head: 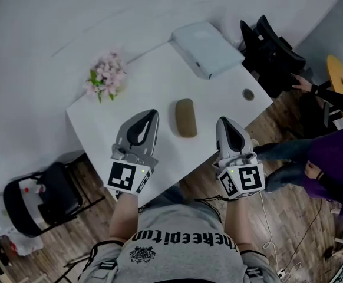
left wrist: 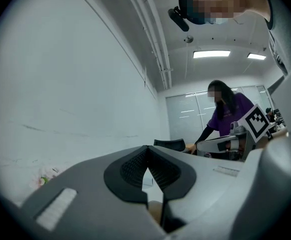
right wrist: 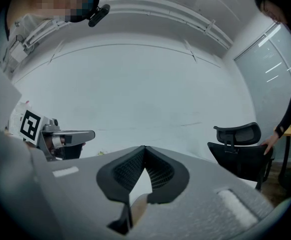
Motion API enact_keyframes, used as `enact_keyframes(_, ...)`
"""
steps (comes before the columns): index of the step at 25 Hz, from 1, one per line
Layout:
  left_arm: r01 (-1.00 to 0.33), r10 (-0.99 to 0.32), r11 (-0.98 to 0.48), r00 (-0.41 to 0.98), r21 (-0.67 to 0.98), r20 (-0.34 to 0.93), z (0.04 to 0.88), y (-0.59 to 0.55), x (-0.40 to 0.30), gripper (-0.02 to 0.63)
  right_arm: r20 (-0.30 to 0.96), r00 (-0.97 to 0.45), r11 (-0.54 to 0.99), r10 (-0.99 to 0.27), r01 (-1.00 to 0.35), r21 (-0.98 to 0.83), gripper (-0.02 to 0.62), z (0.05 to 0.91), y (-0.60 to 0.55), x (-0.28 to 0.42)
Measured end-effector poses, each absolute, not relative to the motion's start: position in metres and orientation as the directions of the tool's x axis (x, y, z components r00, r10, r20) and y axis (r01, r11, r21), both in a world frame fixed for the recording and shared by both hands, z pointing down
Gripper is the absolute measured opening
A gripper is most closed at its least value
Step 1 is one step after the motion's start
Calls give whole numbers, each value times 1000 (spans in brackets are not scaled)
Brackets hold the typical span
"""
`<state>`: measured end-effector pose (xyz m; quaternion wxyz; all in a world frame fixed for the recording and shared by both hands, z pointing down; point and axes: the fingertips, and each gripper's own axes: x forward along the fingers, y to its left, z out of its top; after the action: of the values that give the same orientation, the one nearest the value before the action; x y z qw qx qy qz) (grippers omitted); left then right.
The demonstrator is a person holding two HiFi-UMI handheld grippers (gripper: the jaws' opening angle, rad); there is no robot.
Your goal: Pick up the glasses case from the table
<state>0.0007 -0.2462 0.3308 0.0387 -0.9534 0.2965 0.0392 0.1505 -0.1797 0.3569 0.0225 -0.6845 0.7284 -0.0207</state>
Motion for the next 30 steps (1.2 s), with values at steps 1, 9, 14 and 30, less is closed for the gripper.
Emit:
enact_keyframes(1, -566, -561, -823, 823, -47, -91, 333, -248, 2, 15, -1, -60, 60, -998, -996, -61, 5, 358, -181, 150)
enact_keyframes(9, -554, -554, -833, 832, -1, -12, 361, -257, 15, 15, 41, -66, 63, -997, -996, -66, 4, 367, -186, 152)
enact_keyframes(14, -568, -567, -822, 823, 26, 47, 384, -264, 26, 15, 55, -89, 85, -994, -993, -79, 5, 373, -192, 157)
enact_keyframes(30, -624, -566, -770, 764, 134, 310, 477, -278, 71, 108, 135, -212, 202, -968, -976, -80, 4, 388, -213, 164)
